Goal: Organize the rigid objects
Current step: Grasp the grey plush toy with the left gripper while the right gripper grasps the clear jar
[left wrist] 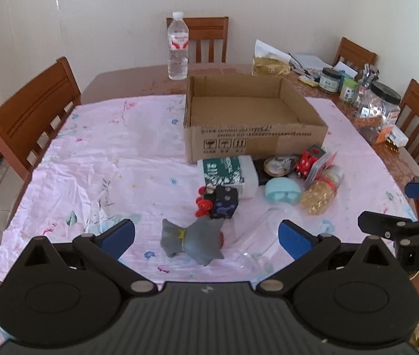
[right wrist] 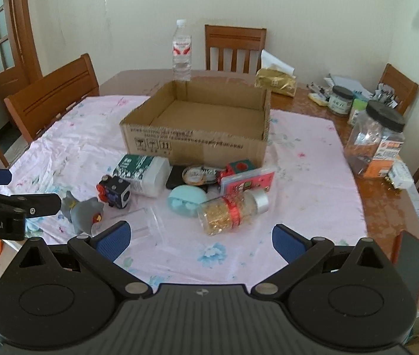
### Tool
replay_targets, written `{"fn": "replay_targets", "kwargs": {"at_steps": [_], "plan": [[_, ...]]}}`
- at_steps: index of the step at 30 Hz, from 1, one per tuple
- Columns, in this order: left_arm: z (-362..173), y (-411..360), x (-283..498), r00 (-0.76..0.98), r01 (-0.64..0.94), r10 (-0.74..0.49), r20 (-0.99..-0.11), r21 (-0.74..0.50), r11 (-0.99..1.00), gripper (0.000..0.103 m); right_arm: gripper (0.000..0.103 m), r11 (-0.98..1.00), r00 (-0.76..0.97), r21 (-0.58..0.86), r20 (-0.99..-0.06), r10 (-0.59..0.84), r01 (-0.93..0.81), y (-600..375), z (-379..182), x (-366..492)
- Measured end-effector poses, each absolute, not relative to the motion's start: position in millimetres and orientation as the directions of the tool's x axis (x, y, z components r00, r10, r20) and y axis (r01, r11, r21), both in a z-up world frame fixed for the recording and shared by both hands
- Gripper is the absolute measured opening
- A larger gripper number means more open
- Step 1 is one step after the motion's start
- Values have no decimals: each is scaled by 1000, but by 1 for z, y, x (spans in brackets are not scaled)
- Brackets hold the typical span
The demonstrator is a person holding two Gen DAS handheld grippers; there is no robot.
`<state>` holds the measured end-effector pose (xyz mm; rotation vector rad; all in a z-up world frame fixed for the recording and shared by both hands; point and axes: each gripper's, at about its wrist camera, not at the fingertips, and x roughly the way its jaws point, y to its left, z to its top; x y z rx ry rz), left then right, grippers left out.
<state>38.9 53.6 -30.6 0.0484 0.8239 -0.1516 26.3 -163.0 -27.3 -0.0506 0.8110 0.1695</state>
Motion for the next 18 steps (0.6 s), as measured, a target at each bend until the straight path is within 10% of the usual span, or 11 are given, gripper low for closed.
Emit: {"fn": "replay_targets", "kwargs": {"at_steps": [18], "plan": [[-107, 74, 110, 531, 256, -215, -820, -86, 963, 103, 103, 979, 568, 29, -811, 141, -201, -115, -61, 43]]}}
